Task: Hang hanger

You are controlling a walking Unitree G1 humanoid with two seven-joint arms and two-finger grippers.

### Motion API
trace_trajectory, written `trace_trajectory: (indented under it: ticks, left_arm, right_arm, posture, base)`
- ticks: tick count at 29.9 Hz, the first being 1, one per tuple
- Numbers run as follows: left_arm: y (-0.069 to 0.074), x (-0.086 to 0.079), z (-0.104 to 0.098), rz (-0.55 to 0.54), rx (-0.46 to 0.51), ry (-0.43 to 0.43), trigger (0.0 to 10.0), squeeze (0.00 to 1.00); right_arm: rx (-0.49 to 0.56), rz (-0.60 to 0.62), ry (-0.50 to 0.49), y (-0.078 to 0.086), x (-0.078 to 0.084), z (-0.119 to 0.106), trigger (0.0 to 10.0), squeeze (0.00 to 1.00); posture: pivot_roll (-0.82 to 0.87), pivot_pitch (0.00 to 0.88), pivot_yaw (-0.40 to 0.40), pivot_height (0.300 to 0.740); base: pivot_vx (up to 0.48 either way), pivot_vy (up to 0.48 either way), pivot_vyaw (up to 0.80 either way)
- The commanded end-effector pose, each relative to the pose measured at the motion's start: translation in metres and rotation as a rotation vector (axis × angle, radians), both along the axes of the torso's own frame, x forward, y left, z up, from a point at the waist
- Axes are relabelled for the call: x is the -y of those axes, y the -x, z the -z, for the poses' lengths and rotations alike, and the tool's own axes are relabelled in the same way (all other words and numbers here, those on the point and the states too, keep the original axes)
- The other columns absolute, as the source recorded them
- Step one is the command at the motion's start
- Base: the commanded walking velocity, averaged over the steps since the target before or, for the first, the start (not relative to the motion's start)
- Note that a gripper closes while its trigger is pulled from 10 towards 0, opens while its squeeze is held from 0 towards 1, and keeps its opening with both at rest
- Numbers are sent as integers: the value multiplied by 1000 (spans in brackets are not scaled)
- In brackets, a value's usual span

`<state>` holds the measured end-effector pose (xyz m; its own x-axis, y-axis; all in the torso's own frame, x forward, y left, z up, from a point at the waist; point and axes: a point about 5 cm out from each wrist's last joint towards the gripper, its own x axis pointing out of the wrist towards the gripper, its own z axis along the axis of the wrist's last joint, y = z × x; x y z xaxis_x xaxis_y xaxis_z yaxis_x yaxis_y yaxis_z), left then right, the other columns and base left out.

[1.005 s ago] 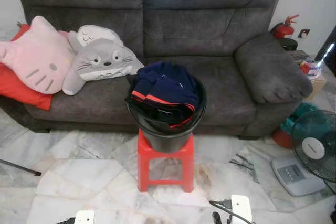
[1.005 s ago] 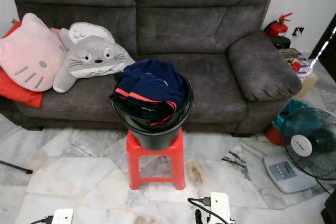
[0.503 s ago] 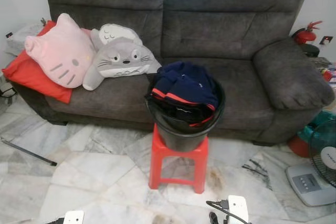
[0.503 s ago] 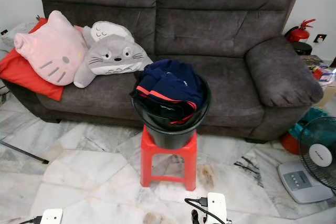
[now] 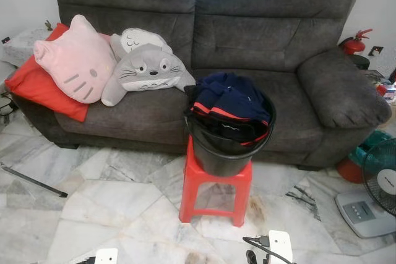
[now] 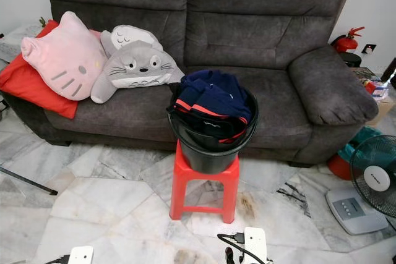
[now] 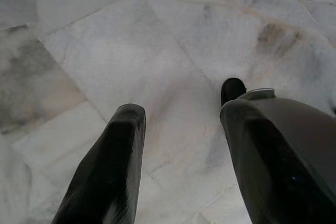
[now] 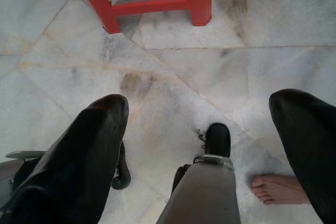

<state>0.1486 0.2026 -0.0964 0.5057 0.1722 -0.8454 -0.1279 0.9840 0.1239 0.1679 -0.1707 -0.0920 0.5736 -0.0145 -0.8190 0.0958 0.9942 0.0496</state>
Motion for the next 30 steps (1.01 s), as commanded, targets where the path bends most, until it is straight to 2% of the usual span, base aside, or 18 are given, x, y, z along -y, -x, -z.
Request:
trace_trajectory:
  ticks: [1,6,20,30]
  left_arm:
    - [5,2,2,15,-21,-14,10000,0]
    - [9,6,4,18,-28,-12,10000,0]
    - [6,1,2,16,-25,-20,10000,0]
    - [5,1,2,26,-19,-25,10000,0]
  right_arm:
    - [9,7,-2,-1,0,0,10000,0]
    - [8,8,-3,0,1,0,10000,0]
    - [9,8,-4,0,1,0,10000,0]
    - [13,10,-6,0,1,-1,10000,0]
  posture:
    - [-31,0,21,740]
    - [-32,0,21,740]
    - [-29,0,21,740]
    - [-27,0,20,740]
  base:
    - [0,341,0]
    - [0,337,0]
    - [0,334,0]
    - [0,0,0]
